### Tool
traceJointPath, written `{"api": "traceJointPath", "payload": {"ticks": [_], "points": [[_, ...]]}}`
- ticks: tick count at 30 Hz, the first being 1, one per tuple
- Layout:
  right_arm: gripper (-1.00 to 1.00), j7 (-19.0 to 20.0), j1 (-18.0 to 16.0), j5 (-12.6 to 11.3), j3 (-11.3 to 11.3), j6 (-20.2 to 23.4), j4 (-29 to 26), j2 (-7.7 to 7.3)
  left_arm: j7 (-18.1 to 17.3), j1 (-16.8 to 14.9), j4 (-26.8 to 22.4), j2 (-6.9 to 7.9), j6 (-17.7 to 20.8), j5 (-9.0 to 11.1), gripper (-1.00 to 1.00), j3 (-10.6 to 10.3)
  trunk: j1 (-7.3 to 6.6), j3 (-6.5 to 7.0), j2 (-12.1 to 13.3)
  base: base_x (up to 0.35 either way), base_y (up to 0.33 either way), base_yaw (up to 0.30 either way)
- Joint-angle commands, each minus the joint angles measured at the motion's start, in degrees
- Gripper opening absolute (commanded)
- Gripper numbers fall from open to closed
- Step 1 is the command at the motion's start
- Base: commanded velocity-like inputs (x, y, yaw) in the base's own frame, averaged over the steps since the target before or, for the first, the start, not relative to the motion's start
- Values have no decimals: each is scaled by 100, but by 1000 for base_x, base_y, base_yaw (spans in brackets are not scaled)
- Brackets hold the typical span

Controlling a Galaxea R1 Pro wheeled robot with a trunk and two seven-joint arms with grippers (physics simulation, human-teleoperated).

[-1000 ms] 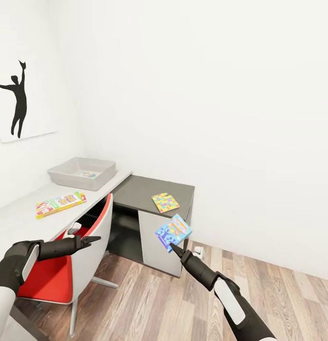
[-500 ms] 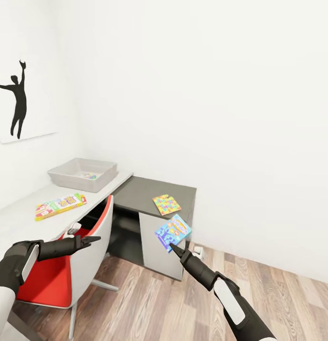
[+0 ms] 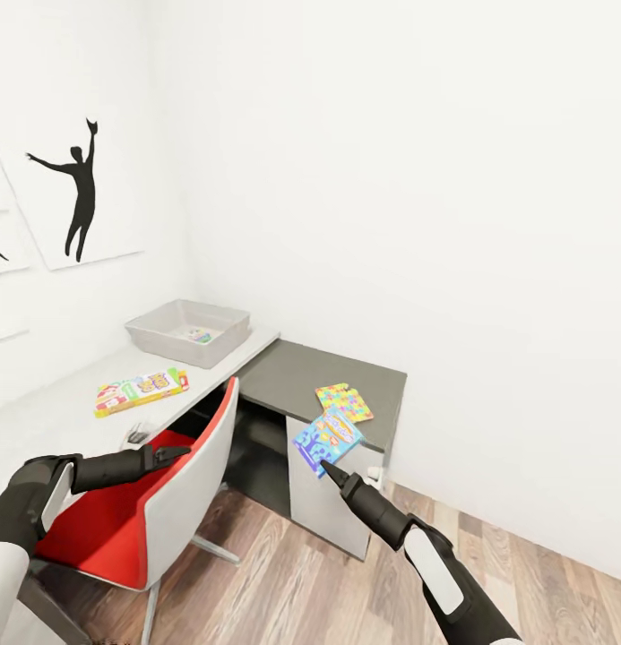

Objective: Put all the toys in the child's room - the three board games (two on the bed and one on the table), the two jigsaw puzzles on the table, and the tennis ball on the table - inside the toy box on the table in the child's room.

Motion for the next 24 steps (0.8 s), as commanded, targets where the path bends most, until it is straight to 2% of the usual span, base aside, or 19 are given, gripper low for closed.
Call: {"api": "traceJointPath", "payload": {"ticks": [1, 13, 20, 24], "points": [[-100, -5, -3, -68, -2, 51, -2, 2, -5, -4, 0, -1, 53, 21, 100, 4, 2, -4, -4, 177, -174, 277], [-100, 1, -3, -68, -2, 51, -2, -7, -11, -4, 0, -2, 53, 28, 100, 5, 2, 15, -4, 134, -169, 278], [-100, 1, -3, -68, -2, 51, -2, -6, -20, -4, 0, 5, 53, 29, 100, 7, 2, 16, -4, 17, -31, 278], [-100, 1, -1, -68, -2, 51, -2, -9, -21, -4, 0, 6, 53, 29, 100, 3, -86, 88, 157, 1, -2, 277]]}}
